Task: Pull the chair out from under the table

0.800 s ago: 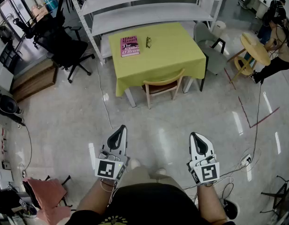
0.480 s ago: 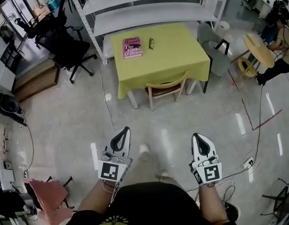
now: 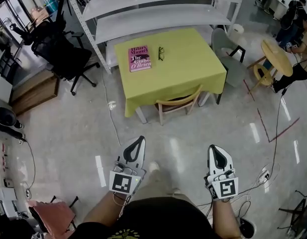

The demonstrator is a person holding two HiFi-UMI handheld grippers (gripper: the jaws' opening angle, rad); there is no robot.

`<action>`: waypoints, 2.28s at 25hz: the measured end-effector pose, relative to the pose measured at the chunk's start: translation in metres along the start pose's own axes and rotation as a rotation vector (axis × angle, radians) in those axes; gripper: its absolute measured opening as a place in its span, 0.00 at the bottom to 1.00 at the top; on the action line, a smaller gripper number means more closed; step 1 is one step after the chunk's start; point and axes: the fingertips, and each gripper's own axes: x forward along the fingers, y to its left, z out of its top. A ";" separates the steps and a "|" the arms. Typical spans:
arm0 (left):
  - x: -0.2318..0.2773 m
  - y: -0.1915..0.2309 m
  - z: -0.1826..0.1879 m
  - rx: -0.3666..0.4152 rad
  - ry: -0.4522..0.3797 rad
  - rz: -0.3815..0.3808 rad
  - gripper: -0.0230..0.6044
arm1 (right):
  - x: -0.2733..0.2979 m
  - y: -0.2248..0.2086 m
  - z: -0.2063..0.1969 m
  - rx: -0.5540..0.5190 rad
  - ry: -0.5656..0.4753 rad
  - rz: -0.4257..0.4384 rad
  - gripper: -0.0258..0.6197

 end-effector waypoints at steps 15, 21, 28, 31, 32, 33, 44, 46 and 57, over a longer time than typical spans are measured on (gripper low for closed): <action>0.067 0.051 -0.013 -0.026 0.042 -0.063 0.05 | 0.082 -0.009 0.007 0.000 0.009 0.001 0.06; 0.079 0.086 -0.015 -0.045 0.039 -0.060 0.05 | 0.111 -0.011 0.016 -0.026 0.017 -0.031 0.06; 0.096 0.111 -0.021 -0.054 0.028 -0.072 0.05 | 0.128 -0.010 0.029 -0.041 -0.008 -0.052 0.06; 0.108 0.110 -0.023 -0.031 0.032 -0.073 0.05 | 0.130 -0.019 0.029 -0.076 0.011 -0.056 0.06; 0.113 0.109 -0.026 -0.031 0.030 -0.075 0.05 | 0.131 -0.022 0.028 -0.077 0.015 -0.056 0.06; 0.117 0.107 -0.028 -0.032 0.030 -0.076 0.05 | 0.133 -0.026 0.028 -0.076 0.016 -0.055 0.06; 0.169 0.108 -0.029 -0.039 0.035 -0.025 0.05 | 0.181 -0.078 0.015 -0.065 0.030 0.012 0.06; 0.180 0.109 -0.028 -0.055 0.018 -0.016 0.05 | 0.191 -0.088 0.018 -0.063 0.024 0.022 0.06; 0.247 0.105 -0.030 -0.060 0.034 0.005 0.05 | 0.234 -0.146 0.016 -0.041 0.035 0.071 0.06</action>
